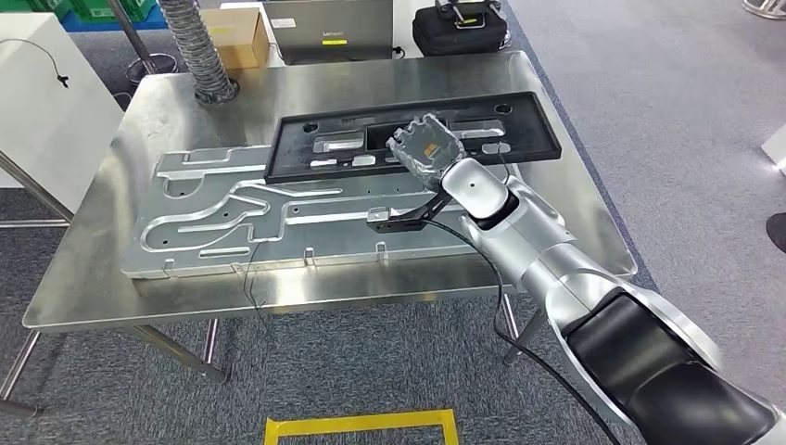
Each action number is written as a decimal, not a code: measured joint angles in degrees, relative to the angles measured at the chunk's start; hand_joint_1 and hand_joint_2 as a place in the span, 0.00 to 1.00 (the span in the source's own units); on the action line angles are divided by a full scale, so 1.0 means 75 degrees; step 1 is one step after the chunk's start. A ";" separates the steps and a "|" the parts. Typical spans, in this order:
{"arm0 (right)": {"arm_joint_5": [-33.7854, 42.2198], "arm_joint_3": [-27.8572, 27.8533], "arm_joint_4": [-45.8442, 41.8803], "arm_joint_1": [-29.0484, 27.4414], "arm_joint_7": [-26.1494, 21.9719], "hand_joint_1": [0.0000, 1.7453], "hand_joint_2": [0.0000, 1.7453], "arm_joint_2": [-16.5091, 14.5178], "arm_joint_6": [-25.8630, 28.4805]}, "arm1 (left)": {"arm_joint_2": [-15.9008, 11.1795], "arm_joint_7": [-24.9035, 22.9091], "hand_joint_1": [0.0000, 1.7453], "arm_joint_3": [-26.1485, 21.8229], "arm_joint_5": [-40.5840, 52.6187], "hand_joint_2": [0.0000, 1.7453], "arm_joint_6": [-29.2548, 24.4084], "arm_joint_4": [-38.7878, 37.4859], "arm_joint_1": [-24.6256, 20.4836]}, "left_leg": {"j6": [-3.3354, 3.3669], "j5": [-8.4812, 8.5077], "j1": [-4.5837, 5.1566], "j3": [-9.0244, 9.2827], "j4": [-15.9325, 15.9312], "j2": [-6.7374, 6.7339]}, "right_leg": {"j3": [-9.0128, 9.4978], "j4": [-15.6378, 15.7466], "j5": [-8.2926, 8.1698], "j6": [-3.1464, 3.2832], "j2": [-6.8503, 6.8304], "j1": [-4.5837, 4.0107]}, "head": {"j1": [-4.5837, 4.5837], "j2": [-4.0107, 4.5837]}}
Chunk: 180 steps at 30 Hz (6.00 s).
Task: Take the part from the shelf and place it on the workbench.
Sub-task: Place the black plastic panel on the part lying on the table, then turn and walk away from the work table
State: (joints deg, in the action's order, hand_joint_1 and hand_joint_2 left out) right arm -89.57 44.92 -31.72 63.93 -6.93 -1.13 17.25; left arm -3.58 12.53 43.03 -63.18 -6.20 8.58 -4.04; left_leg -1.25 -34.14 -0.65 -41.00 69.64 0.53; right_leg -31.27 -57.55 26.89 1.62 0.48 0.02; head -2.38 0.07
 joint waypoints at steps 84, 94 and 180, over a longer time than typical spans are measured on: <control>0.7835 -1.0646 -0.7039 -0.8830 -0.4369 0.00 0.00 0.0139 0.3030 | 0.0052 0.0920 0.00 0.0363 -0.1065 0.00 0.0175 -0.0026 -0.0022 | 0.0187 0.1175 0.0107 0.0941 -0.1464 -0.0025 | -0.0017 0.0107 -0.0120 -0.0196 -0.0082 0.0049 | 0.0000 0.0000; 0.6941 -1.2303 -0.1666 -0.8689 -0.3901 0.00 0.00 0.0302 0.2970 | 0.0072 0.1000 0.00 0.0412 -0.1144 0.00 0.0188 -0.0026 0.0041 | 0.0127 0.0385 0.0035 0.1702 -0.1328 -0.0016 | -0.0671 -0.0050 -0.0569 -0.0242 -0.0150 0.0041 | 0.0001 -0.0001; 0.2342 -1.3379 0.2659 -0.8083 0.1131 0.00 0.00 -0.0208 -0.1493 | -0.0054 0.1110 0.00 0.1435 -0.0911 0.00 0.0288 -0.0045 -0.0041 | -0.0030 0.0102 -0.0018 0.0207 0.0200 -0.0144 | 0.0305 0.0282 0.0093 -0.0122 -0.0160 0.0069 | 0.0000 0.0000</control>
State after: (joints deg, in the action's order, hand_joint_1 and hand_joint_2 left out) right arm -72.00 -55.42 -11.78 3.31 1.55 -2.69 6.05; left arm -3.98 20.85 53.80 -70.01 -4.04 8.24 -4.35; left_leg -1.47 -33.37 -0.79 -39.45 71.15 -0.55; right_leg -28.99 -55.44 27.58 0.71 -0.71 0.53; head -2.38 0.07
